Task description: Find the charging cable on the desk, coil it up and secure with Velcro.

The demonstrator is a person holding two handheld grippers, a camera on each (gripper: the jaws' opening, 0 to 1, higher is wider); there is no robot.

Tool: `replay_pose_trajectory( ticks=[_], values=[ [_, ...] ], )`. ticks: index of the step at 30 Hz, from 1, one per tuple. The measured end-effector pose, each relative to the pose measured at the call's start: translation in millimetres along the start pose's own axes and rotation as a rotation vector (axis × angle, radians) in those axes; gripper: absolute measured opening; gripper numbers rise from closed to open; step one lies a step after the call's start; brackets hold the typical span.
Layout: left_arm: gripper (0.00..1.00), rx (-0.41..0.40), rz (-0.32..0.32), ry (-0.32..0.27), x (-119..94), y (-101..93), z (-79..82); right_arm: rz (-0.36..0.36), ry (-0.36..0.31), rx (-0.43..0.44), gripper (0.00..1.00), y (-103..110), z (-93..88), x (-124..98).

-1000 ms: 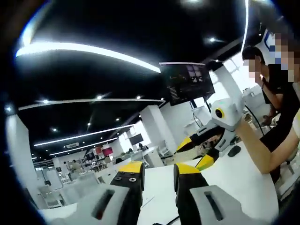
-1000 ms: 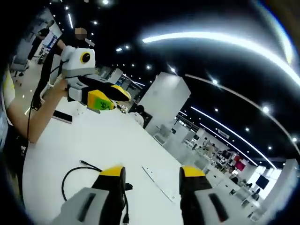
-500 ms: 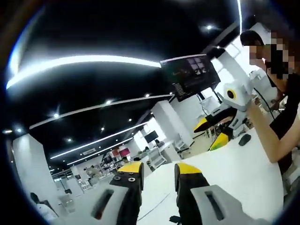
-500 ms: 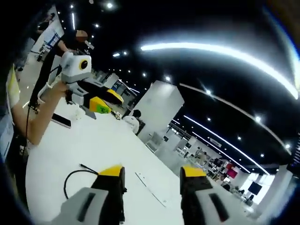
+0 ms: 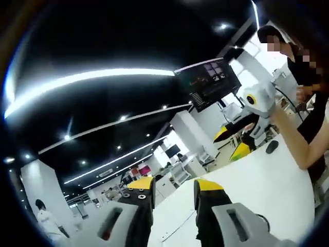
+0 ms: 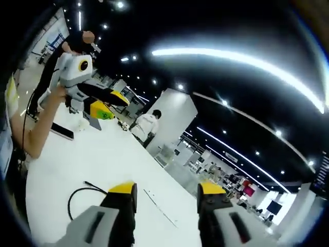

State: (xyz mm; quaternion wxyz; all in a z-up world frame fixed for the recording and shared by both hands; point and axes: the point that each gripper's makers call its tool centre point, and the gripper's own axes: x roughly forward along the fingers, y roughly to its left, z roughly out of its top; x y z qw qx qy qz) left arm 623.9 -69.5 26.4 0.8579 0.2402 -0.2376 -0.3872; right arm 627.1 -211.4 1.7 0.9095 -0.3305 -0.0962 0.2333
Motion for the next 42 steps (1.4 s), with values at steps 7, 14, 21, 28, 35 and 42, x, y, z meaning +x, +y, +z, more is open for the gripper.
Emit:
replay_pose_trajectory(
  ticks=[7,14,21,28,35,42],
  values=[
    [0.31,0.019,-0.003,-0.001,-3.9,7.3,1.2,-0.042,-0.040,-0.036,0.49,-0.5,17.6,-13.1],
    [0.32,0.038,0.039,-0.010,-4.5,17.5,3.6,-0.064,-0.081,-0.047,0.51,-4.2,26.7,-11.9],
    [0.34,0.052,0.041,-0.006,-4.2,17.4,2.7,-0.078,-0.084,-0.064,0.50,-8.0,25.7,-11.3],
    [0.37,0.084,0.029,0.030,0.3,15.4,-4.5,-0.075,-0.096,-0.082,0.51,-6.6,30.9,-10.4],
    [0.37,0.085,0.034,0.034,-9.1,20.1,-1.9,-0.061,-0.080,-0.092,0.50,-7.2,27.5,-10.8],
    [0.38,0.094,0.024,0.037,-7.7,18.6,-2.7,-0.034,-0.044,-0.114,0.49,-1.5,21.7,-13.0]
  ],
)
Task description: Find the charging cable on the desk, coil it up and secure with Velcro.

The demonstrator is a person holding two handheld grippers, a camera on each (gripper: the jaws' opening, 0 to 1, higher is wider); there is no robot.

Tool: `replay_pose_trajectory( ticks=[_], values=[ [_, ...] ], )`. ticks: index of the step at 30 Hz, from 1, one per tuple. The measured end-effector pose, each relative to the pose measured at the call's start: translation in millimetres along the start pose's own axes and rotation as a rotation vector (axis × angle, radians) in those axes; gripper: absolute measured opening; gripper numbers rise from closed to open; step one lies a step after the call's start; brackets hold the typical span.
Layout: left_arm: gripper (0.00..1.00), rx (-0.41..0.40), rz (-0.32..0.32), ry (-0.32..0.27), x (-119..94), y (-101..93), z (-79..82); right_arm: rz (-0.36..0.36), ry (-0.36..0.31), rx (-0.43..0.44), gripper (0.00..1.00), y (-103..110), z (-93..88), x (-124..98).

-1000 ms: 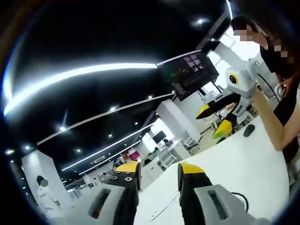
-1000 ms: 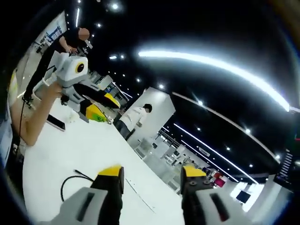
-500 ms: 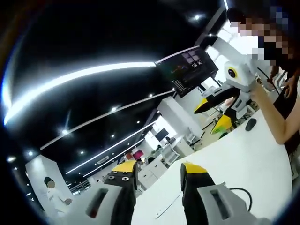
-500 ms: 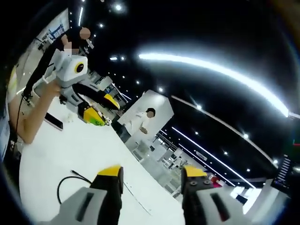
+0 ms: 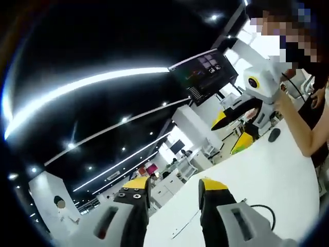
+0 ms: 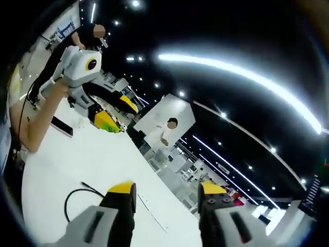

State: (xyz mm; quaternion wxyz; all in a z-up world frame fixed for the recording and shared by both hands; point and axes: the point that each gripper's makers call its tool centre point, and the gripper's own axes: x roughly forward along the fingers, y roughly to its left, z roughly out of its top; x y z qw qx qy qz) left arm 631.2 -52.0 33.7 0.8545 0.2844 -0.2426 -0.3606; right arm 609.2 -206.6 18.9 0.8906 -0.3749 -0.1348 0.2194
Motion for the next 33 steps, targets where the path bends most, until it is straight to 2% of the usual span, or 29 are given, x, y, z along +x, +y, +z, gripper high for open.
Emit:
replay_pose_trajectory(
  ticks=[6,12,16,21,33],
  values=[
    [0.38,0.011,-0.008,0.017,-0.4,-0.3,-3.3,-0.007,-0.010,-0.012,0.49,-4.8,2.4,-3.9],
    [0.38,0.015,-0.044,0.045,0.7,-7.8,-7.5,-0.009,-0.020,-0.019,0.49,-5.2,3.2,1.6],
    [0.38,0.020,-0.055,0.039,-1.0,-8.1,-6.5,-0.009,-0.017,-0.024,0.50,-5.6,3.1,3.2],
    [0.38,0.018,-0.042,0.013,-2.0,-3.6,-1.7,-0.004,-0.023,-0.028,0.51,-4.9,4.8,1.8],
    [0.38,0.023,-0.026,0.024,-0.7,-2.4,-3.9,0.003,-0.029,-0.061,0.52,-5.3,6.5,2.2]
  ],
)
